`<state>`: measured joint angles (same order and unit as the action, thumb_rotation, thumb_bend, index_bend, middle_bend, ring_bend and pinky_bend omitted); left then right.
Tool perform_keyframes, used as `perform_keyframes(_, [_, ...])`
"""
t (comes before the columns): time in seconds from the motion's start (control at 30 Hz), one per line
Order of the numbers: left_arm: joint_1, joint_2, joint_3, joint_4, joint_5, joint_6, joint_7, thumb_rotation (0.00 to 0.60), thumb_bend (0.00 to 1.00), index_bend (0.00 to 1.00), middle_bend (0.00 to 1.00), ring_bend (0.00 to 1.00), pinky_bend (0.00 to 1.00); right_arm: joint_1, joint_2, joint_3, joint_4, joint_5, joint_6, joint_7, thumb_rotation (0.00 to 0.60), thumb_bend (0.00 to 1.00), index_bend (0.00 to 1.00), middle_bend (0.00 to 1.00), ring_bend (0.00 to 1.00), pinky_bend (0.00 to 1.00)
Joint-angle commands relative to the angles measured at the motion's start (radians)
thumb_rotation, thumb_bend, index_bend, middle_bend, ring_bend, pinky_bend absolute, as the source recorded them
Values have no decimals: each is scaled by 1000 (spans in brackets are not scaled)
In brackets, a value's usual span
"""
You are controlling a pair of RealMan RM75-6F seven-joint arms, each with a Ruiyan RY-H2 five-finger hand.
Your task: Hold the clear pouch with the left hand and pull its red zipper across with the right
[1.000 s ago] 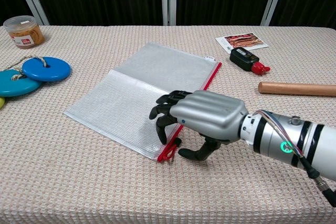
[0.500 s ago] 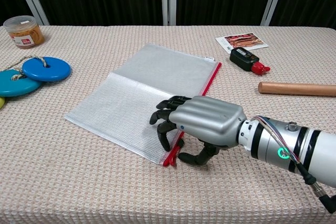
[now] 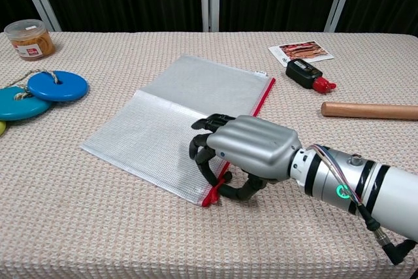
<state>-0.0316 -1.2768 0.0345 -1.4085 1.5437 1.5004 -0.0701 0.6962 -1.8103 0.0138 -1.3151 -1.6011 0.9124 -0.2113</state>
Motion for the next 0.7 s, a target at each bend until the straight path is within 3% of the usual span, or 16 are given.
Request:
perform_keyframes(0.03, [0, 1, 1, 0, 4, 2, -4, 600, 264, 283, 233, 137, 158, 3, 3, 0, -6, -4, 8, 3, 600, 390, 673, 236, 0, 36])
perform_keyframes(0.17, [-6, 2, 0, 0, 10, -5, -12, 600, 258, 281, 232, 137, 158, 7, 19, 3, -31, -16, 29, -3, 600, 470, 676, 238, 0, 36])
perform_keyframes(0.37, [-53, -3, -7, -24, 61, -26, -53, 600, 213, 279, 230, 137, 158, 17, 59, 21, -95, -28, 56, -47, 600, 501, 676, 237, 0, 36])
perform_keyframes(0.5, [-121, -11, -10, -54, 120, -71, -169, 600, 183, 279, 231, 137, 158, 33, 86, 49, -146, -60, 93, -103, 600, 512, 676, 219, 0, 36])
perform_keyframes(0.7, [-247, -38, -31, -113, 172, -166, -373, 600, 160, 279, 230, 137, 158, 80, 105, 135, -211, -73, 116, -193, 600, 542, 685, 198, 0, 36])
